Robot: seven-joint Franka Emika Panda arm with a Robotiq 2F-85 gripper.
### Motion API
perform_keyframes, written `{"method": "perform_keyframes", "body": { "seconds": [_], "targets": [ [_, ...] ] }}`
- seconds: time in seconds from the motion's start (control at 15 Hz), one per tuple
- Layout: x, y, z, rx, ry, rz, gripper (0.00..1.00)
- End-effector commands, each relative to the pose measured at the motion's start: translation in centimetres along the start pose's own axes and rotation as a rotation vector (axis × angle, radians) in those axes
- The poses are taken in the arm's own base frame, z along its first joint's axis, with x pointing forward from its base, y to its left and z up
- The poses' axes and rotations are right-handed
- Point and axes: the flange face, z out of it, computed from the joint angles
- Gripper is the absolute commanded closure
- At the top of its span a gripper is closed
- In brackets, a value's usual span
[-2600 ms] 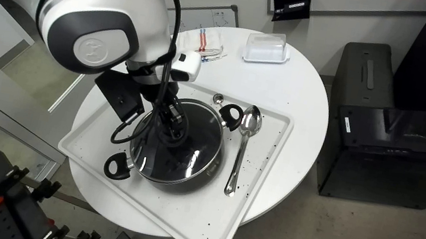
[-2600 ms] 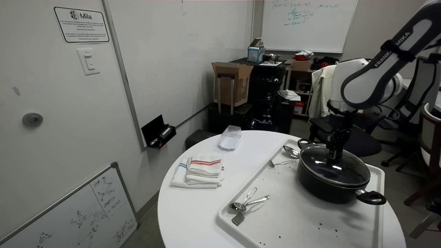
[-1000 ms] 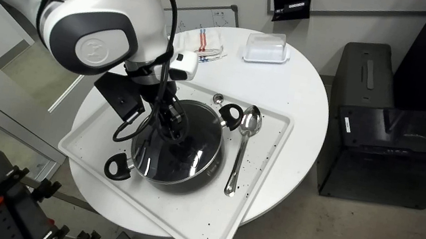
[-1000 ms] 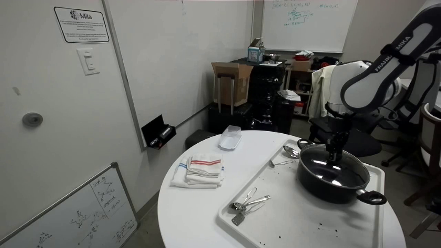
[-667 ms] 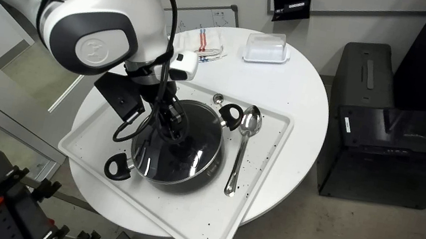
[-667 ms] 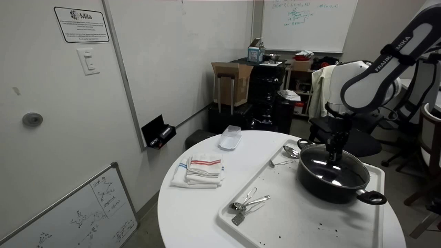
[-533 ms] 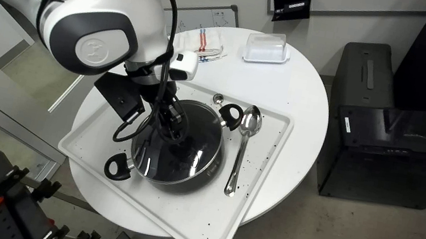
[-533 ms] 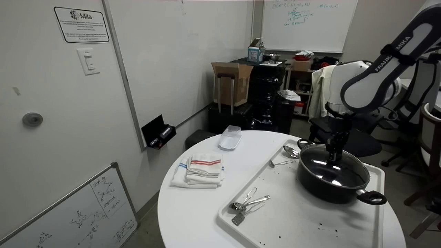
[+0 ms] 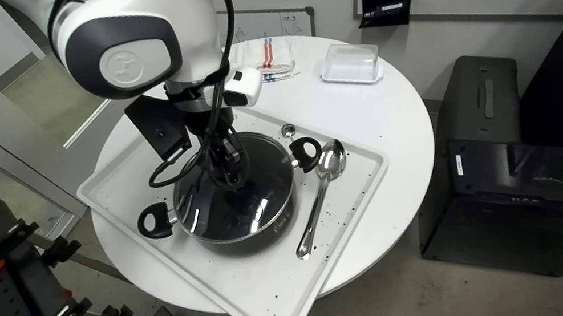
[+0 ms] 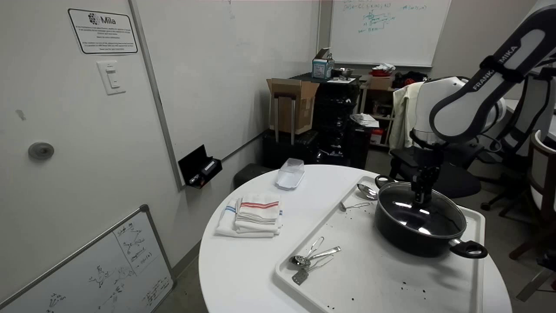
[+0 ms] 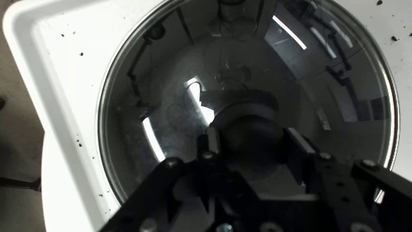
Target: Cover the pot using the lid
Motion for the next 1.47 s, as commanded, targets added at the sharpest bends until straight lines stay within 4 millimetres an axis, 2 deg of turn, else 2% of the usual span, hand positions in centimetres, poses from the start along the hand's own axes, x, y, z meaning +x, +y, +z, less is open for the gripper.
{"method": "perform_keyframes", "body": {
  "seconds": [0.0, 1.4],
  "targets": [
    [-0.14, -0.19, -0.46, -0.005, -0.011, 0.014, 0.75],
    [-0.35, -0.41, -1.31, 0.017, -0.012, 0.016, 0.75]
  ]
}}
